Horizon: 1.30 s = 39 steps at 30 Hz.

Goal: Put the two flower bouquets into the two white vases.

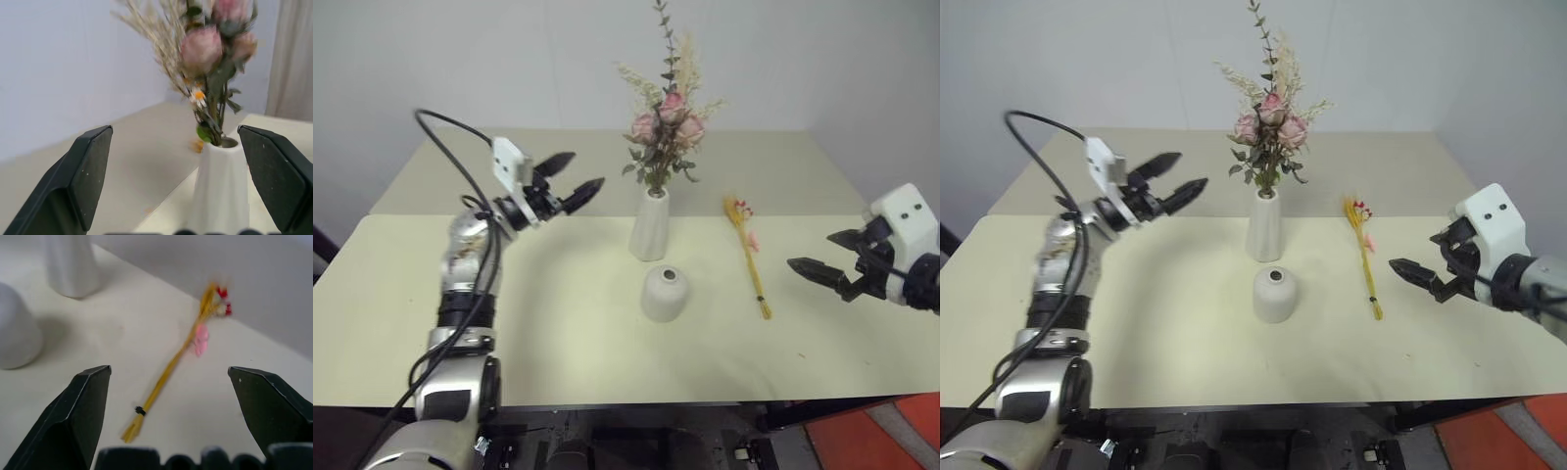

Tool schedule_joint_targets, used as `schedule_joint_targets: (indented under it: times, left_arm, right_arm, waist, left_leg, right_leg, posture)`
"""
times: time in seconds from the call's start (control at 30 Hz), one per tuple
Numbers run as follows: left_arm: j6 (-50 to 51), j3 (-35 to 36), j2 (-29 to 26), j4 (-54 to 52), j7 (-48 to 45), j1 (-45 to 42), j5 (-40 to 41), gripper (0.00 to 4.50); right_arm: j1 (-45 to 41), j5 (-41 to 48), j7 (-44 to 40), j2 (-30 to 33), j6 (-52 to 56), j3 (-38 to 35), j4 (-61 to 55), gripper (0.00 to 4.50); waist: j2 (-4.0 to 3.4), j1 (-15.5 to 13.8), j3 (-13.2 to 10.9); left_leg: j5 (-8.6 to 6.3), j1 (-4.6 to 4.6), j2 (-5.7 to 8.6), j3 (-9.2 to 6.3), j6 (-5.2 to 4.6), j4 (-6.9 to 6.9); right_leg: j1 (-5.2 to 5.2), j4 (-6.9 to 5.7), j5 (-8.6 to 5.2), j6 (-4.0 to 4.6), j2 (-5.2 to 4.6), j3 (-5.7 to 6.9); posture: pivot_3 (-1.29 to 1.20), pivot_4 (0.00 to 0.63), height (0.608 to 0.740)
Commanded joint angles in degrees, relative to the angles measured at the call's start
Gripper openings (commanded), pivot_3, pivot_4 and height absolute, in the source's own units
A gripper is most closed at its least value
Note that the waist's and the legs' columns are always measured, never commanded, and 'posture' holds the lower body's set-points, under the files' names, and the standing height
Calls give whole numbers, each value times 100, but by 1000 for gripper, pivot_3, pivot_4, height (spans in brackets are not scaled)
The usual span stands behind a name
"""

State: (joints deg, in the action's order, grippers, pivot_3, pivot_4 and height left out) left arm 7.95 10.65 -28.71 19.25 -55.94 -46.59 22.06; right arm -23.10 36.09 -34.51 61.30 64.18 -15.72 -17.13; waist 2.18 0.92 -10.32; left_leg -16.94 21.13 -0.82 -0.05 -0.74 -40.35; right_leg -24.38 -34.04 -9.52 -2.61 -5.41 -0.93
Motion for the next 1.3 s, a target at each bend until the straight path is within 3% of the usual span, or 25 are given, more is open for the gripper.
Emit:
schedule_joint_targets:
  times: [0.03,0.17,0.37,0.7,0.8,1.13,1.3]
  left_arm:
    - [40,-80,-631,-856,-499,425,-2,4453]
    - [377,-125,-1221,-1858,-836,1036,230,4453]
    - [812,-58,-1602,-2894,-927,1694,566,4453]
    - [730,-56,-1530,-3162,-452,2037,471,4453]
    - [705,-62,-1541,-3206,-395,2103,471,4500]
    - [711,-54,-1587,-3354,-289,2255,490,4500]
    - [670,-106,-1586,-3313,-291,2216,448,4500]
  right_arm:
    - [-1162,-491,-23,-227,260,1010,1419,4500]
    - [-2408,-1214,-349,-685,-105,2039,3215,4500]
    - [-3708,-2322,-1011,-1362,-892,3127,5517,4500]
    - [-4589,-3362,-1606,-2304,-1840,3396,7878,4500]
    - [-4638,-3563,-1532,-2475,-2038,3304,8246,3632]
    - [-4789,-3980,-1495,-2679,-2222,3027,8786,137]
    - [-4691,-4117,-1076,-2607,-2272,2868,8633,64]
  waist:
    - [-3,10,2]
    - [-5,-23,1]
    - [-11,-18,-1]
    - [-14,28,-2]
    - [-16,48,0]
    - [-18,156,1]
    - [-18,159,1]
  left_leg:
    - [0,-1,0,2,0,-1]
    - [0,4,-2,4,0,0]
    - [0,24,0,5,1,2]
    - [4,27,-1,6,6,9]
    - [5,26,-1,7,9,8]
    - [9,21,-2,5,16,10]
    - [10,17,-2,5,18,11]
  right_leg:
    - [0,0,0,0,0,0]
    - [-9,0,-1,1,1,3]
    - [-19,-2,2,1,-4,8]
    - [-33,-8,3,3,1,7]
    - [-33,-9,4,4,1,7]
    - [-32,-16,5,7,2,6]
    - [-32,-16,6,8,2,5]
  posture:
    - [0,150,740]
    - [0,150,740]
    - [0,150,740]
    - [0,150,740]
    - [0,150,740]
    - [0,150,740]
    - [0,150,740]
